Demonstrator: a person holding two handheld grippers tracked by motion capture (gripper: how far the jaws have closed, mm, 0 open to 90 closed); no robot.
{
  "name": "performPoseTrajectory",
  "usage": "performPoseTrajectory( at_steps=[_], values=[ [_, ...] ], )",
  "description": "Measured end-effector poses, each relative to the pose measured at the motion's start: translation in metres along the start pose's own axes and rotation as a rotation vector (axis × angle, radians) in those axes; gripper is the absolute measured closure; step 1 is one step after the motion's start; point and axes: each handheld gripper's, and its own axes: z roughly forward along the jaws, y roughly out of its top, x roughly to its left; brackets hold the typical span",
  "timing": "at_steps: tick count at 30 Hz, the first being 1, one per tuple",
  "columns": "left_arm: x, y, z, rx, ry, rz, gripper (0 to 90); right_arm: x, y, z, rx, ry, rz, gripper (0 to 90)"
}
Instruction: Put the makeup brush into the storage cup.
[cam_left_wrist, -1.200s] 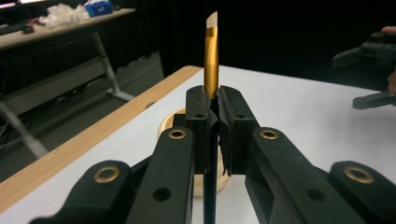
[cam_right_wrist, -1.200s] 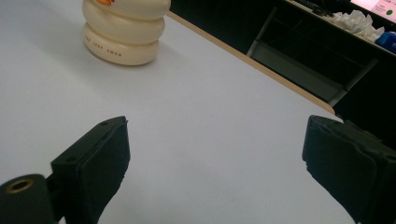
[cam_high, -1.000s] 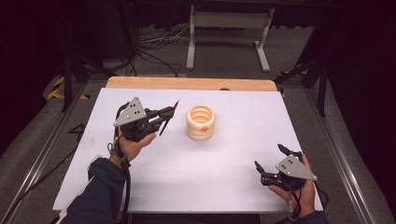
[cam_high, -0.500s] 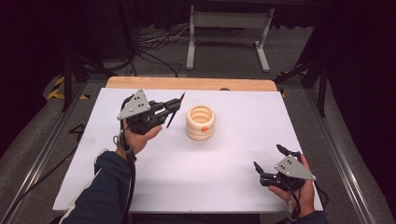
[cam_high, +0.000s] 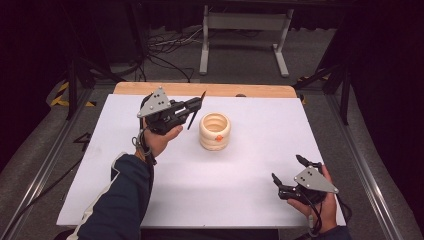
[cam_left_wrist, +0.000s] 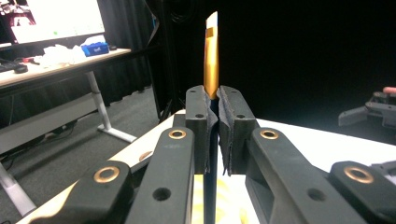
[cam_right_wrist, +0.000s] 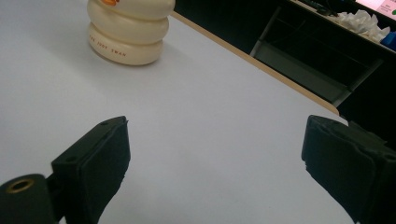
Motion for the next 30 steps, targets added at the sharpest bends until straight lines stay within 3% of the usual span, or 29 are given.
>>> performPoseTrajectory(
  at_steps=[25, 30],
  values=[
    [0.001, -0.007, 0.049, -0.040, -0.060, -0.019, 82.9, -0.002, -0.001, -0.001, -0.008, 0.007, 0.011, 8.3],
    [0.005, -0.009, 0.061, -0.059, -0.073, -0.039, 82.9, -0.002, -0.001, -0.001, -0.009, 0.009, 0.010, 8.3]
  ],
)
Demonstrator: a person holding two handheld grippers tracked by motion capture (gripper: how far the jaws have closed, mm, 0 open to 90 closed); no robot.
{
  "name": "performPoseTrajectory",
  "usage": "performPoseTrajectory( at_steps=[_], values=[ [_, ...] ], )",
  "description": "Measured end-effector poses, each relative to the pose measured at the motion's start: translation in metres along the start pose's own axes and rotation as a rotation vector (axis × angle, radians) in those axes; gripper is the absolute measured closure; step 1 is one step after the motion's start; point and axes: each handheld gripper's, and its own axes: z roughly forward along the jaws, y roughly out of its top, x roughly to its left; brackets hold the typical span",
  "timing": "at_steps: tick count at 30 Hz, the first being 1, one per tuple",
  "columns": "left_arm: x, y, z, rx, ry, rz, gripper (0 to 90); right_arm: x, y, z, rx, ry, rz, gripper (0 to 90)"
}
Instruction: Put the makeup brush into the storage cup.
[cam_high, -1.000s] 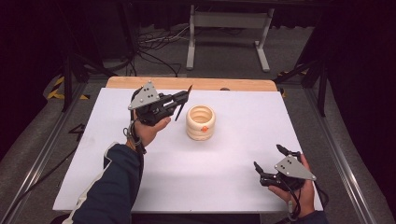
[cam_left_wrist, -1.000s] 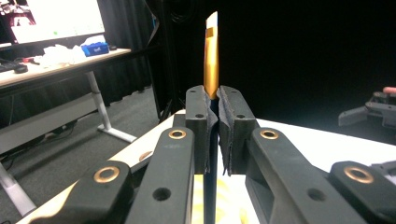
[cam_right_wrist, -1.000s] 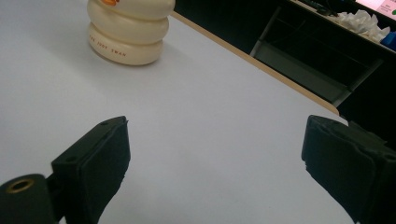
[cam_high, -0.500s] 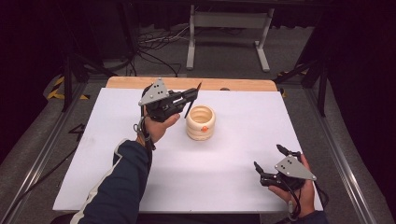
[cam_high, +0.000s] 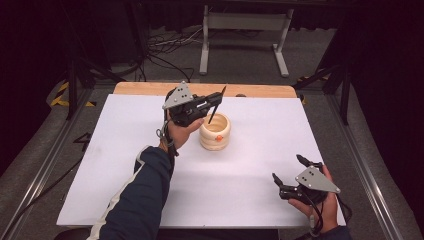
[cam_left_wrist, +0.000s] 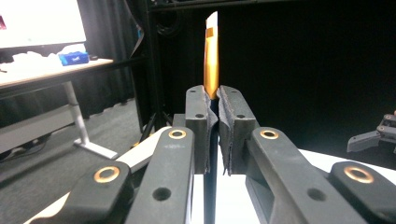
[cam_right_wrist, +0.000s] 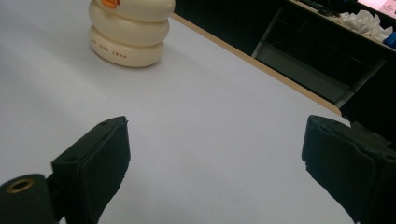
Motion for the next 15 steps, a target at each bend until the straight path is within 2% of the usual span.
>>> performPoseTrajectory(
  at_steps=[5, 12, 15],
  values=[
    [0.005, -0.005, 0.007, -0.008, 0.003, -0.005, 82.9, 0.000, 0.001, -0.001, -0.008, 0.002, 0.003, 8.3],
    [0.010, -0.016, 0.015, 0.001, -0.010, -0.016, 82.9, 0.000, 0.000, 0.000, -0.003, 0.007, 0.001, 8.3],
    [0.011, -0.020, 0.017, 0.010, -0.004, -0.021, 82.9, 0.000, 0.000, 0.000, -0.003, 0.006, 0.000, 8.4]
  ],
)
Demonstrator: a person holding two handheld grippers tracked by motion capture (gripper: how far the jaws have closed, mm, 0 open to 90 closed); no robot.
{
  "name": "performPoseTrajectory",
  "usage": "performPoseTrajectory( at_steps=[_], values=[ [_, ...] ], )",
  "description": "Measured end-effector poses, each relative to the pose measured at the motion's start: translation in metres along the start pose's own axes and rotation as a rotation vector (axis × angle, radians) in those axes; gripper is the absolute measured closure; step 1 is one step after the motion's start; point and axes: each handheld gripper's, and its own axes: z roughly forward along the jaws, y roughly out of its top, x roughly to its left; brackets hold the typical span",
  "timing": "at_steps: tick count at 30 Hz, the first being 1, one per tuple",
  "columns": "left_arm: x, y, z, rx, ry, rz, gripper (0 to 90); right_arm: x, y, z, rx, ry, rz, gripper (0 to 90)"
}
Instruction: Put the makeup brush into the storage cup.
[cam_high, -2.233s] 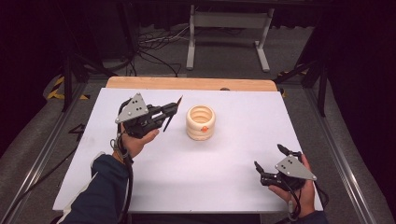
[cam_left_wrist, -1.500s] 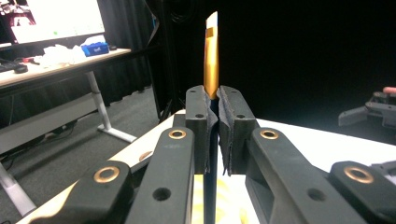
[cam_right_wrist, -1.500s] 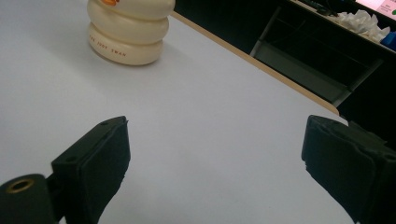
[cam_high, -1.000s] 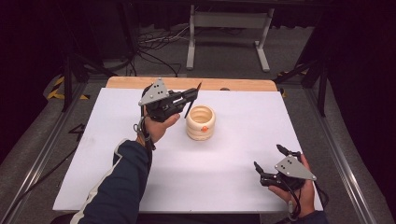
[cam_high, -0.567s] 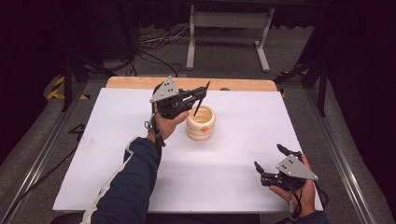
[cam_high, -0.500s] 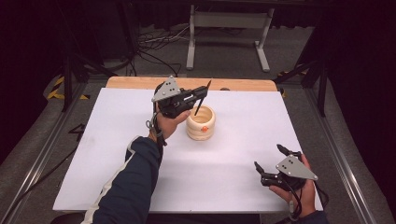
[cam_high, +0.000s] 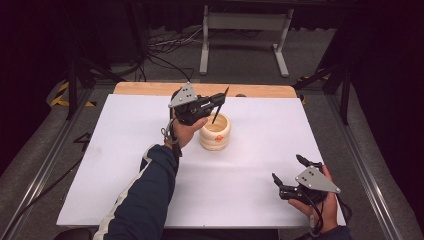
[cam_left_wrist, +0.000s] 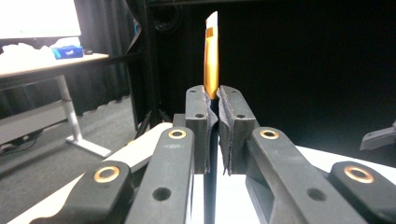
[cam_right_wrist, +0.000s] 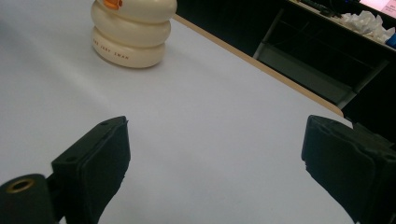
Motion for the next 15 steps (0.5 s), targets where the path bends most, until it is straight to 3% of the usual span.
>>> performPoseTrajectory(
  at_steps=[15],
  values=[
    [0.011, -0.023, 0.012, 0.041, -0.004, -0.040, 82.9, -0.001, -0.001, 0.000, 0.001, 0.001, -0.002, 8.5]
  ],
)
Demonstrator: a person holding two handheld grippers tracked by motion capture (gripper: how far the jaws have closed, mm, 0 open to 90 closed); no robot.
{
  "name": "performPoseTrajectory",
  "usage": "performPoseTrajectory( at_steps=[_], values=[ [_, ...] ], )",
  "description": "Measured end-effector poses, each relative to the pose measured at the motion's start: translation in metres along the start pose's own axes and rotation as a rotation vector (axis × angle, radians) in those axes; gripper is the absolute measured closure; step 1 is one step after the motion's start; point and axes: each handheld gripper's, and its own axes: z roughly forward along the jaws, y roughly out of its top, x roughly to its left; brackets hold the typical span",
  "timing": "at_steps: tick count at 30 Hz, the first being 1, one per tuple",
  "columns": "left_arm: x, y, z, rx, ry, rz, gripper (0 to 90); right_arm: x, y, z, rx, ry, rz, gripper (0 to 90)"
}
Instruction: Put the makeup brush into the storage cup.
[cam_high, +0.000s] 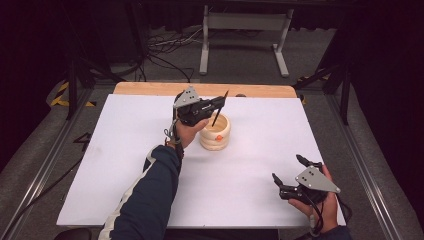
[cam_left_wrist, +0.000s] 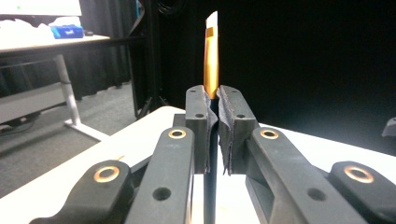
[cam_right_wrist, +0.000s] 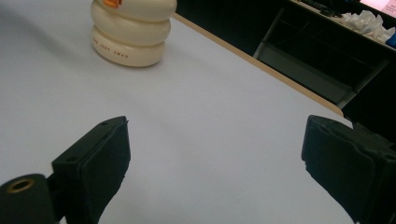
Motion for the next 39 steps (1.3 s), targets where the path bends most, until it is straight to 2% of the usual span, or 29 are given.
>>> performPoseTrajectory(
  at_steps=[5, 17, 25, 39],
  values=[
    [-0.002, -0.004, 0.003, 0.016, 0.007, 0.010, 82.9, 0.000, 0.000, 0.000, -0.001, 0.001, 0.001, 8.4],
    [-0.004, -0.021, 0.000, 0.030, -0.008, -0.026, 82.8, 0.001, 0.000, 0.000, 0.000, 0.004, -0.004, 8.5],
    [-0.004, -0.027, 0.000, 0.061, 0.002, -0.006, 82.8, 0.001, 0.000, 0.000, 0.001, 0.005, -0.003, 8.5],
    [-0.005, -0.022, 0.000, 0.092, 0.013, 0.023, 82.6, 0.001, 0.000, 0.001, 0.006, 0.009, -0.003, 8.5]
  ],
)
